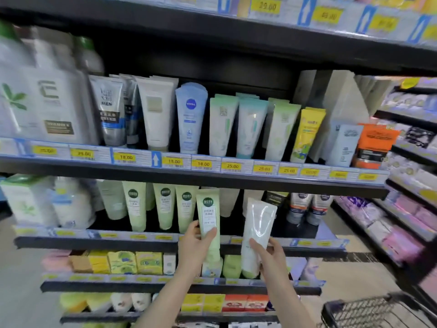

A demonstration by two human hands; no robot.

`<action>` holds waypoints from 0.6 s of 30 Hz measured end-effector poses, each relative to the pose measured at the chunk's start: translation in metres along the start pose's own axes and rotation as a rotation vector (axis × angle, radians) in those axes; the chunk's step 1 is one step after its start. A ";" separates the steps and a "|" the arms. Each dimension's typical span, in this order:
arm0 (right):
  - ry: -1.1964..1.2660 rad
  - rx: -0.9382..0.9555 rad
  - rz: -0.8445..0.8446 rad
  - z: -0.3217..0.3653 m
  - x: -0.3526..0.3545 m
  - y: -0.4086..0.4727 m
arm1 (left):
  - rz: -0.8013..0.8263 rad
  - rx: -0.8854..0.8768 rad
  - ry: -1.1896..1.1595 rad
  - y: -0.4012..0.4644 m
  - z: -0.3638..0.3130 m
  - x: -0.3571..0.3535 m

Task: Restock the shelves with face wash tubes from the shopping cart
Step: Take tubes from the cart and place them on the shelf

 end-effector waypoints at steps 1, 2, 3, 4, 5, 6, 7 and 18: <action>-0.008 0.006 0.001 0.002 -0.003 0.002 | 0.001 -0.001 0.022 0.006 -0.001 0.001; -0.010 0.013 0.003 0.004 -0.006 0.005 | -0.003 -0.003 0.052 0.012 -0.002 0.002; -0.011 0.021 0.003 0.005 -0.008 0.007 | -0.012 -0.004 0.090 0.018 -0.002 0.002; -0.013 0.028 0.001 0.007 -0.009 0.010 | -0.022 -0.003 0.132 0.022 -0.004 0.003; -0.016 0.033 -0.003 0.010 -0.010 0.014 | -0.031 0.006 0.161 0.026 -0.005 0.003; -0.016 0.037 -0.004 0.011 -0.011 0.017 | -0.039 0.010 0.169 0.030 -0.006 0.002; -0.015 0.041 -0.003 0.012 -0.012 0.021 | -0.046 0.015 0.159 0.034 -0.007 0.000; -0.003 0.012 0.065 0.017 -0.010 0.061 | -0.211 -0.036 0.156 0.053 -0.026 -0.024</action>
Point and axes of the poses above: each hand's wrist, its own y-axis towards the middle knuckle, its own x-axis out of the back of the hand, z = x × y, the point moved 3 cm from there along y, towards the middle knuckle, and after that the axes turned 8 degrees about y, right-handed, at the moved point
